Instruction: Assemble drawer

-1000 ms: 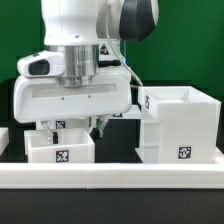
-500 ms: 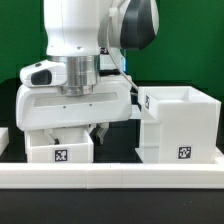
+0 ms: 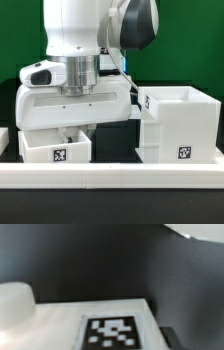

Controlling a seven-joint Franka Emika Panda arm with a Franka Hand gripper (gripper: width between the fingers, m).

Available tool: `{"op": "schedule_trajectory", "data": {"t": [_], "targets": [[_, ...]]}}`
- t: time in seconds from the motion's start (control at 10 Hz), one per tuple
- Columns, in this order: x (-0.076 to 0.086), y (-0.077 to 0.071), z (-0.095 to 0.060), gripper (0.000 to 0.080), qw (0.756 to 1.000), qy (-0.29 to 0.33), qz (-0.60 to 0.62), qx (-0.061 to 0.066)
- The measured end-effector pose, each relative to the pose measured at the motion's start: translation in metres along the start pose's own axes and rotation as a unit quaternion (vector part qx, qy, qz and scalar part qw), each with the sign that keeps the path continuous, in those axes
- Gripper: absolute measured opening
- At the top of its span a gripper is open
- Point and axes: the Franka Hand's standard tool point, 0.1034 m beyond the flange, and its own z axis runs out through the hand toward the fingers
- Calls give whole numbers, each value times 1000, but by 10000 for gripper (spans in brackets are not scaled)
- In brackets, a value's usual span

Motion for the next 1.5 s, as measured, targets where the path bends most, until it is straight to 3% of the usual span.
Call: {"op": "schedule_trajectory", "data": {"t": [0.1, 0.2, 0.7, 1.1, 1.3, 1.4, 1.5], "targets": [[0, 0, 0, 93, 1000, 0, 0, 0], [0, 0, 0, 40, 1000, 0, 0, 0], [0, -1, -1, 40, 1000, -1, -5, 0], [0, -5, -24, 41, 999, -3, -40, 6], [-2, -5, -20, 41, 998, -7, -67, 7], [-2, -5, -19, 41, 994, -5, -111, 4], [-1, -3, -19, 41, 980, 1, -197, -8]]}}
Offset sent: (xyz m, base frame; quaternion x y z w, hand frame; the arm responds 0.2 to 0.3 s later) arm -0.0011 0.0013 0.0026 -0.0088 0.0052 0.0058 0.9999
